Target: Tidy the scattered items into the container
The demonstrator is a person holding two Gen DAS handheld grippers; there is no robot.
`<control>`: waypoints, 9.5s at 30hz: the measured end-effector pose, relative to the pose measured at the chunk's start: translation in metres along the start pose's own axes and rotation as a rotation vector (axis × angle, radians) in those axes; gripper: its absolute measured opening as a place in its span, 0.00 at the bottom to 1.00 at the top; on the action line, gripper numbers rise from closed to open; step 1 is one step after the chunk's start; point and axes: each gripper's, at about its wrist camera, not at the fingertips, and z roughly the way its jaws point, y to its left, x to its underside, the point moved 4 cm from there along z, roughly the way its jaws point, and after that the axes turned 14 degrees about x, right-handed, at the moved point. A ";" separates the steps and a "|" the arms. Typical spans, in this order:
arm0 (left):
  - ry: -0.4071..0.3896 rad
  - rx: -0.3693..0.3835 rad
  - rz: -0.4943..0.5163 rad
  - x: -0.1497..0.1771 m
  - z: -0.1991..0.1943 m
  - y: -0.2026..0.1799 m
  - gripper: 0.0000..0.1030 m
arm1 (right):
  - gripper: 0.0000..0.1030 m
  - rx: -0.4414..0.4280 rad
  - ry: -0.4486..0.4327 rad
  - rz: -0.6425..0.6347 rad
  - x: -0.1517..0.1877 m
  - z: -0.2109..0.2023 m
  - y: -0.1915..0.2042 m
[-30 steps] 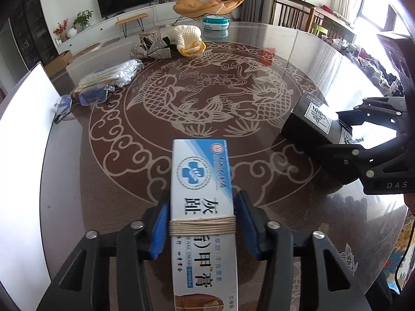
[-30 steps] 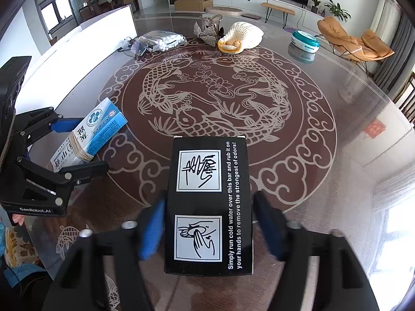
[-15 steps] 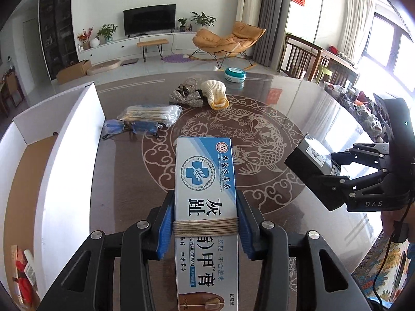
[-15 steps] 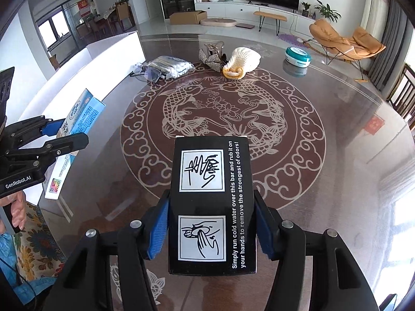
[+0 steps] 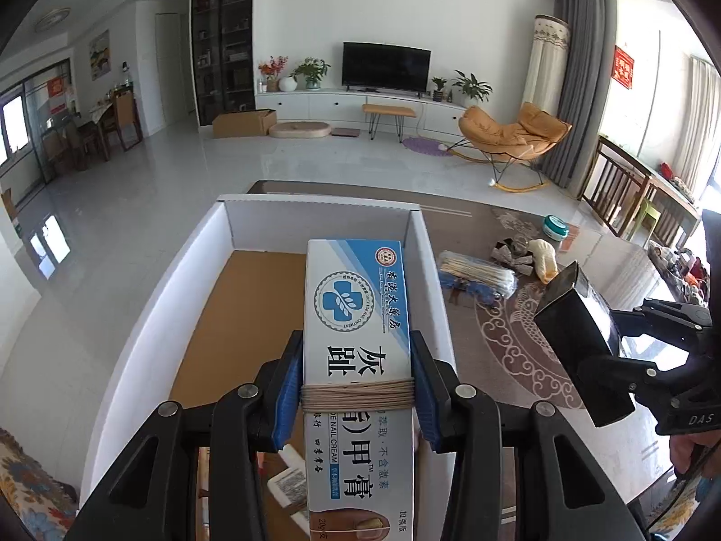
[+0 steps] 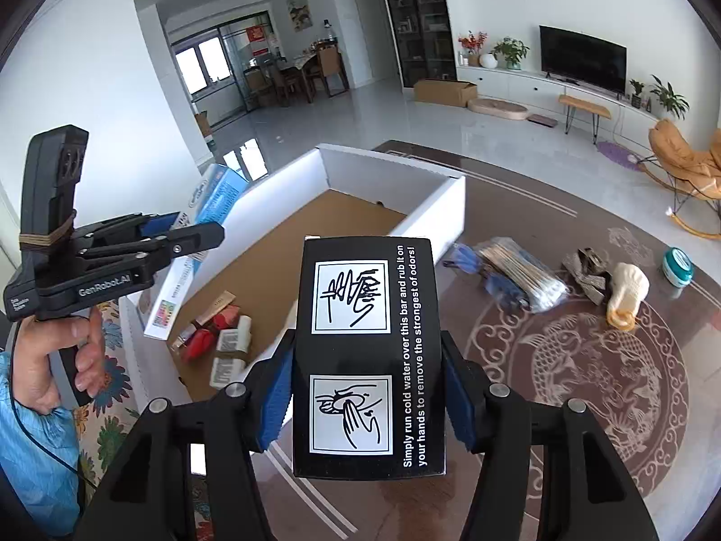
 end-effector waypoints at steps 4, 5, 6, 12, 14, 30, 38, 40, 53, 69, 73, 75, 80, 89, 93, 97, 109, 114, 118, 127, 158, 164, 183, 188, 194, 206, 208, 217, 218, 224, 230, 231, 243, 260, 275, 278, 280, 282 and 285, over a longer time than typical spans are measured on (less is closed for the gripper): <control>0.044 -0.066 -0.083 0.014 0.005 0.058 0.42 | 0.57 -0.080 0.003 -0.054 -0.024 0.030 0.065; 0.063 -0.079 -0.097 0.019 0.010 0.069 0.42 | 0.57 -0.087 0.011 -0.067 -0.027 0.040 0.079; 0.083 -0.093 -0.110 0.025 0.015 0.078 0.42 | 0.57 -0.093 0.023 -0.074 -0.027 0.051 0.090; 0.158 -0.193 -0.151 0.057 0.037 0.112 0.43 | 0.58 -0.106 0.105 -0.051 -0.010 0.106 0.128; 0.179 -0.223 -0.173 0.063 0.041 0.119 0.47 | 0.60 -0.084 0.121 -0.042 -0.004 0.118 0.132; 0.032 -0.086 0.113 0.048 0.020 -0.065 0.88 | 0.96 0.278 -0.068 0.058 0.074 0.046 -0.060; 0.179 0.063 0.279 0.102 0.111 -0.219 1.00 | 0.96 0.613 0.127 0.231 0.211 0.025 -0.232; 0.242 0.059 0.307 0.123 0.150 -0.238 1.00 | 0.96 0.620 0.152 0.272 0.229 0.022 -0.251; 0.239 0.096 0.163 0.133 0.240 -0.233 1.00 | 1.00 0.591 0.172 0.352 0.243 0.019 -0.266; 0.227 0.107 0.173 0.120 0.248 -0.228 1.00 | 1.00 0.591 0.172 0.352 0.243 0.019 -0.265; 0.220 0.101 0.170 0.120 0.248 -0.228 1.00 | 1.00 0.591 0.172 0.352 0.242 0.019 -0.265; 0.220 0.100 0.170 0.119 0.248 -0.229 1.00 | 1.00 0.591 0.172 0.352 0.242 0.019 -0.265; 0.220 0.101 0.169 0.116 0.252 -0.229 1.00 | 1.00 0.591 0.172 0.352 0.242 0.019 -0.265; 0.220 0.101 0.169 0.115 0.252 -0.228 1.00 | 1.00 0.591 0.172 0.352 0.242 0.019 -0.265; 0.220 0.101 0.169 0.115 0.252 -0.228 1.00 | 1.00 0.592 0.172 0.352 0.242 0.019 -0.265; 0.220 0.101 0.169 0.115 0.252 -0.228 1.00 | 1.00 0.598 0.174 0.350 0.243 0.019 -0.265; 0.225 0.115 0.182 0.109 0.257 -0.221 1.00 | 1.00 0.597 0.174 0.350 0.243 0.019 -0.265; 0.216 0.092 0.147 0.095 0.263 -0.194 1.00 | 1.00 0.592 0.176 0.353 0.241 0.022 -0.266; 0.213 0.082 0.140 0.094 0.264 -0.190 1.00 | 1.00 0.579 0.175 0.340 0.217 0.045 -0.272; 0.214 0.082 0.140 0.094 0.264 -0.191 1.00 | 1.00 0.521 0.166 0.267 0.123 0.137 -0.292; 0.214 0.083 0.141 0.094 0.265 -0.190 1.00 | 0.32 0.519 0.104 0.243 0.092 0.151 -0.325; 0.213 0.031 0.059 0.079 0.276 -0.184 1.00 | 0.33 0.507 0.103 0.240 0.154 0.093 -0.317; 0.105 -0.177 -0.362 -0.043 0.378 -0.131 1.00 | 0.33 0.523 0.106 0.253 0.162 0.081 -0.326; 0.164 -0.045 -0.105 -0.048 0.401 -0.164 1.00 | 0.34 0.512 0.103 0.262 0.162 0.081 -0.326; 0.236 0.168 0.195 -0.025 0.387 -0.215 1.00 | 0.34 0.514 0.104 0.261 0.162 0.081 -0.326; 0.259 0.309 0.313 0.077 0.261 -0.227 1.00 | 0.33 0.523 0.105 0.255 0.163 0.081 -0.326; 0.243 0.318 0.264 0.083 0.253 -0.217 1.00 | 0.33 0.524 0.106 0.254 0.163 0.080 -0.326; 0.064 0.293 0.081 0.096 0.206 -0.187 1.00 | 0.34 0.519 0.104 0.282 0.171 0.073 -0.322; 0.056 0.278 0.051 0.095 0.207 -0.182 1.00 | 0.34 0.516 0.103 0.280 0.173 0.070 -0.319; 0.036 0.168 -0.107 0.094 0.208 -0.153 1.00 | 0.34 0.511 0.104 0.249 0.192 0.054 -0.301; 0.087 0.053 -0.163 0.103 0.215 -0.142 1.00 | 0.34 0.513 0.103 0.264 0.203 0.043 -0.298; 0.099 0.040 -0.157 0.103 0.218 -0.141 1.00 | 0.34 0.513 0.103 0.268 0.204 0.042 -0.298; 0.153 0.108 -0.031 0.087 0.244 -0.171 1.00 | 0.34 0.494 0.090 0.340 0.236 0.009 -0.293; 0.212 -0.039 -0.002 0.088 0.254 -0.167 1.00 | 0.34 0.520 0.098 0.316 0.240 0.006 -0.288; 0.136 0.129 0.083 0.104 0.219 -0.176 0.29 | 0.35 0.521 0.101 0.288 0.239 0.008 -0.285; 0.149 0.157 0.120 0.116 0.208 -0.189 0.26 | 0.35 0.525 0.108 0.249 0.239 0.010 -0.277; 0.153 0.173 0.132 0.127 0.200 -0.193 0.26 | 0.35 0.515 0.104 0.238 0.242 0.007 -0.269; 0.153 0.182 0.129 0.134 0.192 -0.196 0.26 | 0.35 0.506 0.104 0.239 0.248 0.001 -0.261; 0.147 0.162 0.152 0.143 0.186 -0.200 0.26 | 0.35 0.499 0.103 0.239 0.258 -0.008 -0.250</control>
